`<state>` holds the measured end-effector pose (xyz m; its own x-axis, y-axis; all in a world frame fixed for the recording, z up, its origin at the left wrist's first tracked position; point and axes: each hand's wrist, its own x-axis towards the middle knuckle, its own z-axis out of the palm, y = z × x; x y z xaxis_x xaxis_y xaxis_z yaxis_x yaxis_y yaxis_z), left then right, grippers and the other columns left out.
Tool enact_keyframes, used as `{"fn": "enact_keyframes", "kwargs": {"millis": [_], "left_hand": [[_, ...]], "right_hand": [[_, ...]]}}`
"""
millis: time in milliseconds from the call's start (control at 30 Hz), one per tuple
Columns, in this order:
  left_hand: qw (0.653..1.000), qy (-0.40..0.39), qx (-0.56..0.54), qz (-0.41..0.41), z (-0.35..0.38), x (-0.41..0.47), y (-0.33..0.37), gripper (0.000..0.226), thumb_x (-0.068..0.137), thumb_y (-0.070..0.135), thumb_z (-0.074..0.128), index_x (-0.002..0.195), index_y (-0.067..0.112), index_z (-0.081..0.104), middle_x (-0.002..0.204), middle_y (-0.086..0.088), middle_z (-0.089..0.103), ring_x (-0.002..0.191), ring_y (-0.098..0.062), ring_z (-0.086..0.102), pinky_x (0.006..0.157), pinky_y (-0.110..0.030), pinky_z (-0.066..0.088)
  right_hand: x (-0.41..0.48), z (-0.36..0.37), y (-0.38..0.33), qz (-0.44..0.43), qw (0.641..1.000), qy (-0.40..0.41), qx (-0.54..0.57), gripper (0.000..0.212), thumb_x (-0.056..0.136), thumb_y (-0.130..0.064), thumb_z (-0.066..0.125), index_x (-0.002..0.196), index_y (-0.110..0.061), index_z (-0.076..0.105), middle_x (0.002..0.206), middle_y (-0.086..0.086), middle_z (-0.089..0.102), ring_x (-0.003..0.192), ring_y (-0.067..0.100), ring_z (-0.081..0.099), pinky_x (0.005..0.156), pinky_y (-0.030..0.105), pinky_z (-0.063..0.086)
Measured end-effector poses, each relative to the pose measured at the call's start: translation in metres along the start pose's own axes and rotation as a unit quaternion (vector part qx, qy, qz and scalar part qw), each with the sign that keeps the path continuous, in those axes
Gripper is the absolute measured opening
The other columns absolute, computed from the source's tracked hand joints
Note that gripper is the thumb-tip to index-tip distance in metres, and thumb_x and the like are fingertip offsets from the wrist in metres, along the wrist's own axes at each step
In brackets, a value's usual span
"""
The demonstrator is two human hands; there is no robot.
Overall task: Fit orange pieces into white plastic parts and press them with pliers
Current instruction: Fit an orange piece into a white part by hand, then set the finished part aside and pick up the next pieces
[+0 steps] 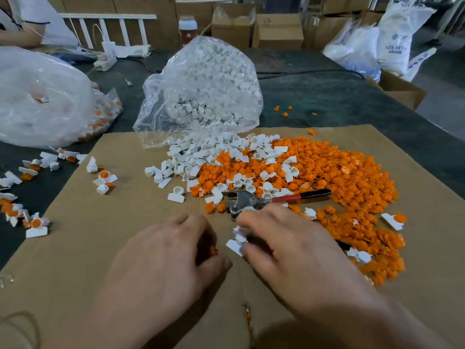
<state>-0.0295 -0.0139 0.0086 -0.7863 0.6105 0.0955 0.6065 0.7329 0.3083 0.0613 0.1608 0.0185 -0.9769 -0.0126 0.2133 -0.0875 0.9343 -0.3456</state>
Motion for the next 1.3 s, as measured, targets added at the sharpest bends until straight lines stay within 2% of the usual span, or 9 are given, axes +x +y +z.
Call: {"fn": "enact_keyframes", "kwargs": {"millis": [233,467,600,733,833,900,967,1133,1300], "left_hand": [[0.999,-0.003,-0.017,0.027,0.002,0.001,0.007,0.030,0.081,0.061,0.042,0.095,0.037,0.054,0.091,0.017,0.055,0.084,-0.007,0.054,0.070,-0.029,0.049],[0.988,0.022,-0.153,-0.022,0.001,0.003,0.012,0.014,0.086,0.048,0.063,0.086,0.036,0.055,0.085,0.021,0.059,0.085,0.003,0.052,0.061,-0.020,0.041],[0.978,0.028,-0.204,-0.018,0.003,0.003,0.013,0.010,0.086,0.042,0.070,0.088,0.037,0.061,0.091,0.032,0.059,0.089,0.007,0.054,0.072,-0.009,0.041],[0.957,0.032,-0.289,-0.015,0.001,0.002,0.016,0.007,0.084,0.043,0.070,0.090,0.044,0.065,0.079,0.023,0.066,0.077,0.002,0.060,0.066,-0.009,0.042],[0.932,0.062,-0.357,-0.009,0.001,0.002,0.020,0.015,0.078,0.048,0.070,0.093,0.050,0.065,0.074,0.017,0.067,0.065,-0.001,0.061,0.057,-0.016,0.045],[0.899,0.082,-0.430,-0.016,0.002,0.001,0.021,0.032,0.064,0.058,0.066,0.095,0.050,0.066,0.073,0.011,0.068,0.061,-0.003,0.060,0.059,-0.024,0.046],[0.879,0.105,-0.464,-0.020,0.005,0.001,0.022,0.037,0.060,0.061,0.067,0.094,0.048,0.064,0.074,0.009,0.068,0.061,-0.003,0.060,0.059,-0.023,0.048],[0.944,0.172,-0.276,0.060,0.006,-0.001,0.028,0.023,0.076,0.056,0.062,0.095,0.044,0.059,0.087,0.021,0.064,0.079,0.000,0.061,0.066,-0.006,0.042],[0.952,0.166,-0.216,0.140,-0.001,0.000,0.028,0.025,0.090,0.041,0.053,0.101,0.030,0.072,0.090,0.018,0.063,0.088,-0.004,0.060,0.073,-0.017,0.045]], "right_hand": [[0.002,0.003,-0.003,-0.014,0.996,-0.047,-0.070,0.033,0.098,-0.050,0.042,0.128,-0.035,0.040,0.112,-0.008,0.039,0.101,0.010,0.034,0.074,0.024,0.030],[0.001,0.002,-0.003,-0.008,0.998,-0.051,-0.028,0.024,0.096,-0.044,0.049,0.117,-0.033,0.046,0.114,-0.014,0.043,0.103,0.007,0.032,0.079,0.021,0.025],[0.001,0.001,-0.004,0.010,0.999,-0.034,0.032,0.021,0.094,-0.037,0.055,0.099,-0.042,0.036,0.097,-0.022,0.038,0.091,-0.001,0.028,0.073,0.015,0.025],[0.000,0.006,-0.002,0.020,0.998,0.011,0.058,0.022,0.094,-0.036,0.056,0.100,-0.046,0.036,0.091,-0.026,0.034,0.089,-0.012,0.036,0.065,0.010,0.030],[-0.001,0.008,0.003,0.052,0.985,0.062,0.152,0.018,0.094,-0.036,0.054,0.108,-0.045,0.048,0.097,-0.022,0.050,0.090,-0.003,0.052,0.069,0.016,0.044],[0.001,0.005,0.004,0.133,0.921,0.055,0.361,0.020,0.094,-0.029,0.056,0.107,-0.044,0.058,0.088,-0.009,0.066,0.075,0.009,0.065,0.065,0.031,0.057],[0.004,0.001,0.004,0.198,0.812,0.029,0.549,0.019,0.091,-0.023,0.058,0.099,-0.038,0.066,0.079,0.006,0.072,0.067,0.020,0.070,0.065,0.044,0.058],[0.009,-0.002,0.002,0.259,0.594,-0.036,0.761,0.018,0.095,-0.002,0.051,0.099,-0.003,0.069,0.083,0.022,0.069,0.067,0.026,0.070,0.058,0.036,0.058],[0.011,-0.005,0.001,0.226,0.525,-0.110,0.813,0.036,0.089,-0.026,0.059,0.107,0.003,0.068,0.097,0.024,0.066,0.078,0.026,0.067,0.068,0.038,0.058]]}}
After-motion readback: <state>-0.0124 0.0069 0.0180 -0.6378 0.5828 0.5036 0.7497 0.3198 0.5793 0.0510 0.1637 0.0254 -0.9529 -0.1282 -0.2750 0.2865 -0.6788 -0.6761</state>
